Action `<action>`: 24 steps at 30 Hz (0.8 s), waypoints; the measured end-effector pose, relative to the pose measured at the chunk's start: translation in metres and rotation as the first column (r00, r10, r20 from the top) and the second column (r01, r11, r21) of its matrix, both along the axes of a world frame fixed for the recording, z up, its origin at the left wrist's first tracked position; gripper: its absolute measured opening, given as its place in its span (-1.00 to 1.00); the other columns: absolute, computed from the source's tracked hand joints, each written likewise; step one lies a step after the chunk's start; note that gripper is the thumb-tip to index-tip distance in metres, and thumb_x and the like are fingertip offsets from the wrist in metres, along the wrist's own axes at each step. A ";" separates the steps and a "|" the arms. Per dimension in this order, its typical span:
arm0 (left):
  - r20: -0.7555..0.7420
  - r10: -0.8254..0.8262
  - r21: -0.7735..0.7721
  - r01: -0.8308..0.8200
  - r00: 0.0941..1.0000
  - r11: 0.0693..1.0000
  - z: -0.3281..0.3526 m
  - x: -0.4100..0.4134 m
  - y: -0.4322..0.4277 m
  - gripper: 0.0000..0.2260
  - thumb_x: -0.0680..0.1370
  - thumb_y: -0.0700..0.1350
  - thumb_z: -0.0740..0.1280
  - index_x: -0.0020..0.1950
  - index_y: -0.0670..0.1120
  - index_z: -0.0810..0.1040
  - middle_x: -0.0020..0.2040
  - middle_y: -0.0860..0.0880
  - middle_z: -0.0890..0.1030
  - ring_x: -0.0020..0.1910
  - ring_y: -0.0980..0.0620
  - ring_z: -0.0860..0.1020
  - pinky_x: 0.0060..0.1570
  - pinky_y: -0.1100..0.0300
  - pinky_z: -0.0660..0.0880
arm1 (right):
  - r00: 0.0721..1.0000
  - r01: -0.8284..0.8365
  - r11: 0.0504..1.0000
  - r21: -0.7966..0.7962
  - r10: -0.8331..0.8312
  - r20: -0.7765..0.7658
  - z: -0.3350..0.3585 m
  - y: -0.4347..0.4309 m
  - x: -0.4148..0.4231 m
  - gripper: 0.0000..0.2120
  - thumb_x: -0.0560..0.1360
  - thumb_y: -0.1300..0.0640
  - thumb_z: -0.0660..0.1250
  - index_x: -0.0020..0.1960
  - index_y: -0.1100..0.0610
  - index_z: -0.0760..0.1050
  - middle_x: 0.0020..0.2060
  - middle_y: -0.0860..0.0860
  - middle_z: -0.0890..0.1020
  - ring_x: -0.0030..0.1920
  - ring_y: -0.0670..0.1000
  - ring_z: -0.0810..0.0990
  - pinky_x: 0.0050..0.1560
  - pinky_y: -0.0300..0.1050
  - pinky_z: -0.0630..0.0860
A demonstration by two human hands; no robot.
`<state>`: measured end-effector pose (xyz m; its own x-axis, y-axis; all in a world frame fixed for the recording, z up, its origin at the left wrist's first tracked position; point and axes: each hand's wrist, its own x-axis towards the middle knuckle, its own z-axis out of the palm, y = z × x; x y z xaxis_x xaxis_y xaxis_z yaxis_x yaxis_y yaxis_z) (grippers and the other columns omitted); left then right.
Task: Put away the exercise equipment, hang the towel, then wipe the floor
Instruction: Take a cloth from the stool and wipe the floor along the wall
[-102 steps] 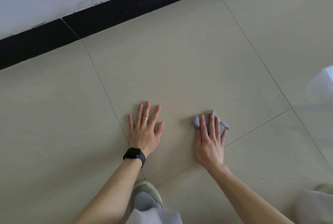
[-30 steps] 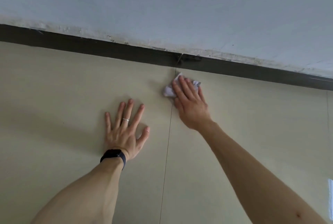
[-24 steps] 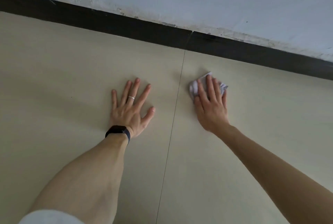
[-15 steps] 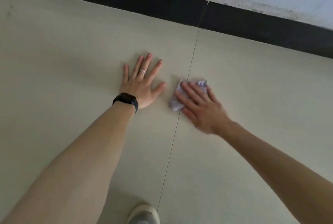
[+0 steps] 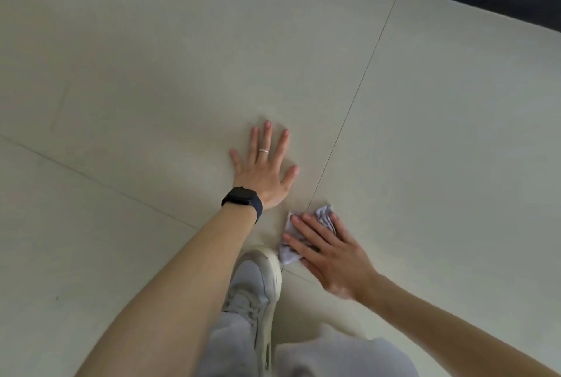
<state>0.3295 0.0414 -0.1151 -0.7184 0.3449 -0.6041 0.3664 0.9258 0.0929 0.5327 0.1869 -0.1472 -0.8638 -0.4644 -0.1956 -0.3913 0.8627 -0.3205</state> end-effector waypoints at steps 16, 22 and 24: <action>-0.192 -0.247 0.135 0.275 0.950 0.952 -0.023 -0.014 -0.050 -0.45 0.62 0.31 -0.15 0.56 0.26 -0.28 0.60 0.11 -0.30 0.59 0.04 -0.25 0.42 -0.43 -0.15 | 0.974 0.225 0.974 0.024 -0.225 -0.001 0.008 -0.032 -0.019 -0.43 0.66 -0.09 0.12 0.62 -0.06 0.06 0.62 0.05 0.03 0.62 0.09 -0.04 0.54 0.31 0.03; -0.289 -0.240 0.152 0.292 0.927 0.944 -0.031 -0.013 -0.056 -0.44 0.62 0.30 -0.10 0.60 0.25 -0.16 0.63 0.10 -0.19 0.61 0.02 -0.13 0.41 -0.41 -0.08 | 0.976 -0.216 0.976 -0.001 0.216 -0.028 -0.004 -0.020 -0.035 -0.50 0.69 -0.13 0.05 0.60 -0.11 0.12 0.60 -0.08 0.13 0.60 -0.01 0.06 0.54 0.18 0.13; -0.364 -0.233 0.163 0.308 0.902 0.937 -0.029 -0.014 -0.055 -0.50 0.64 0.24 0.00 0.59 0.26 0.01 0.63 0.09 -0.02 0.58 0.00 0.08 0.37 -0.35 0.10 | 0.995 -0.094 0.992 0.079 0.096 -0.029 -0.004 0.014 -0.088 -0.49 0.69 -0.13 0.00 0.61 -0.08 0.08 0.61 -0.07 0.10 0.61 0.00 0.03 0.58 0.16 0.01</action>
